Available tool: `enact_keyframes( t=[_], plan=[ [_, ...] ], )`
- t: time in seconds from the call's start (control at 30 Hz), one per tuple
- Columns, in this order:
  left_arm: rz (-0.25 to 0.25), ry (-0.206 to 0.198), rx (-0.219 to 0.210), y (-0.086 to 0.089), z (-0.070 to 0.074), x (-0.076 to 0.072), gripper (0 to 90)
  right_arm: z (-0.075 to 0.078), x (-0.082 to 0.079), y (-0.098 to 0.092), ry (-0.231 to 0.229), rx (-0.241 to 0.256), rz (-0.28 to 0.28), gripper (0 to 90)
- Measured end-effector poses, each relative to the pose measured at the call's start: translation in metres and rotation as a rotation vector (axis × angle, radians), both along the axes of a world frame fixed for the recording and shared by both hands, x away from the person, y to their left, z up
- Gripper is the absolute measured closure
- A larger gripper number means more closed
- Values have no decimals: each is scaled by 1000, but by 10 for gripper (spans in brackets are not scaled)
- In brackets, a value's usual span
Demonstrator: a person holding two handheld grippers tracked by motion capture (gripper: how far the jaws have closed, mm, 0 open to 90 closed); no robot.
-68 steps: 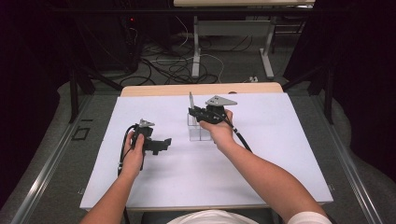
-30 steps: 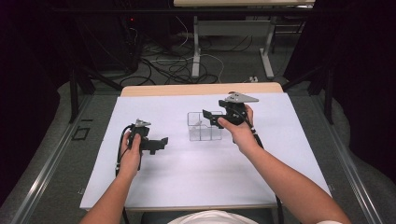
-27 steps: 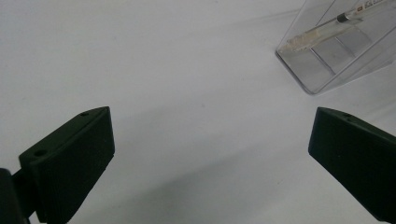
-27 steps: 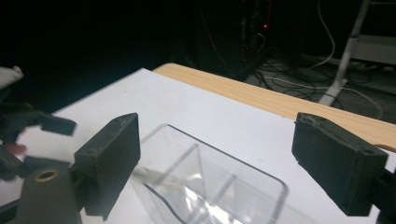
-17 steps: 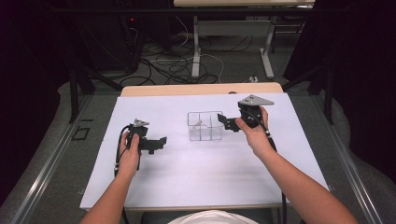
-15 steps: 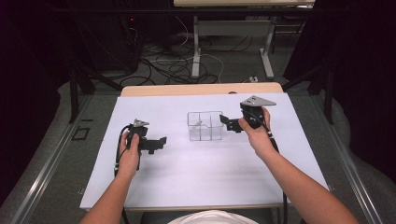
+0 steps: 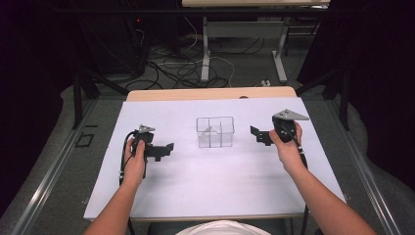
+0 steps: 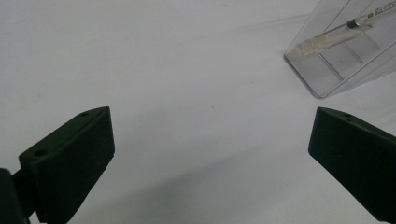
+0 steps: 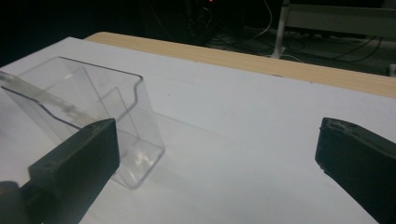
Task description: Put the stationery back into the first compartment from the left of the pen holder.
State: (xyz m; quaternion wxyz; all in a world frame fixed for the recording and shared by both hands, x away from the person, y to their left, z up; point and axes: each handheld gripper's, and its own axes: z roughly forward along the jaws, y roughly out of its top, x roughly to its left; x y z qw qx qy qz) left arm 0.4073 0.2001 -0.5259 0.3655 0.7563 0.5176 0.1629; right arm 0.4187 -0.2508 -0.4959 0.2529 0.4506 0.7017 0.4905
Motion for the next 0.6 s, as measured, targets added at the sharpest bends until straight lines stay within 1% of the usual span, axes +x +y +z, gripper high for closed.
enact_keyframes(
  t=[0.03, 0.07, 0.1, 0.13, 0.17, 0.27, 0.37, 0.47, 0.5, 0.53, 0.6],
  plan=[
    [-3, 0, 0, 1, 0, 0, 3, -2, 0, -3, 2, -5, -12, 0],
    [7, 1, -4, 1, 0, 0, 3, -5, -1, -7, 4, -9, -20, 0],
    [8, 1, -6, 1, 0, 0, 3, -7, -1, -11, 4, -14, -30, 0],
    [7, 0, -2, 2, 0, 0, 3, -10, -1, -15, 12, -19, -40, 0],
    [12, 2, -9, 2, -1, 0, 4, -13, -1, -18, 13, -21, -52, 0],
    [7, 1, -1, 2, 0, 0, 4, -22, 0, -28, 40, -18, -85, 0],
    [5, 5, -3, 2, 0, 0, 3, -30, 2, -36, 62, -22, -107, 0],
    [8, 3, 1, 1, -1, 0, 3, -34, 3, -42, 72, -26, -127, 0],
    [6, 3, -1, 2, -1, 1, 3, -36, 3, -44, 82, -25, -133, 0],
    [7, 4, 5, 2, -1, 1, 3, -37, 3, -46, 88, -26, -136, 0],
    [11, 3, 1, 2, -1, 1, 3, -41, 4, -50, 96, -35, -145, 0]
  ],
)
